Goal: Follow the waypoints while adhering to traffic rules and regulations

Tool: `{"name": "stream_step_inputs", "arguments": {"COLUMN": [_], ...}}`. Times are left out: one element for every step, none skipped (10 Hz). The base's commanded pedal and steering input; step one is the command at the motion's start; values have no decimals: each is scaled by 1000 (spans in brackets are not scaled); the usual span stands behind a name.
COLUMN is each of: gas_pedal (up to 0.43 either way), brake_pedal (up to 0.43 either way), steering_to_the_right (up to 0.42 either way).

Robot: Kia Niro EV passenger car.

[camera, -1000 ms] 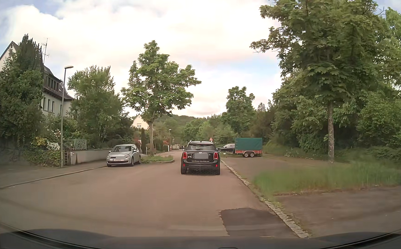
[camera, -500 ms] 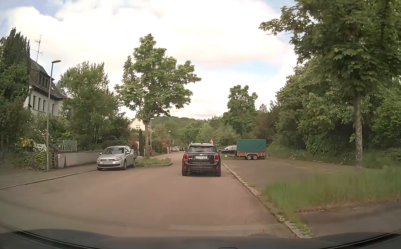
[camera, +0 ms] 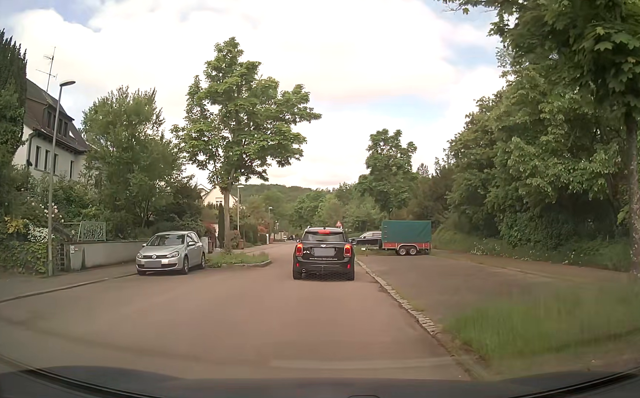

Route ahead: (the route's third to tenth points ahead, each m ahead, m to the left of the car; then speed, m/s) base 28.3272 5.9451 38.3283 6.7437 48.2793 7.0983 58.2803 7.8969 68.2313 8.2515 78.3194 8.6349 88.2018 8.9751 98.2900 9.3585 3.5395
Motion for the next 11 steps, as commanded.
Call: {"name": "stream_step_inputs", "arguments": {"gas_pedal": [0, 0, 0, 0, 0, 0, 0, 0, 0, 0, 0], "brake_pedal": [0, 0, 0, 0, 0, 0, 0, 0, 0, 12, 91], "steering_to_the_right": [-3, -3, -3, -4, -5, -4, -3, 2, 7, 8, 3]}}
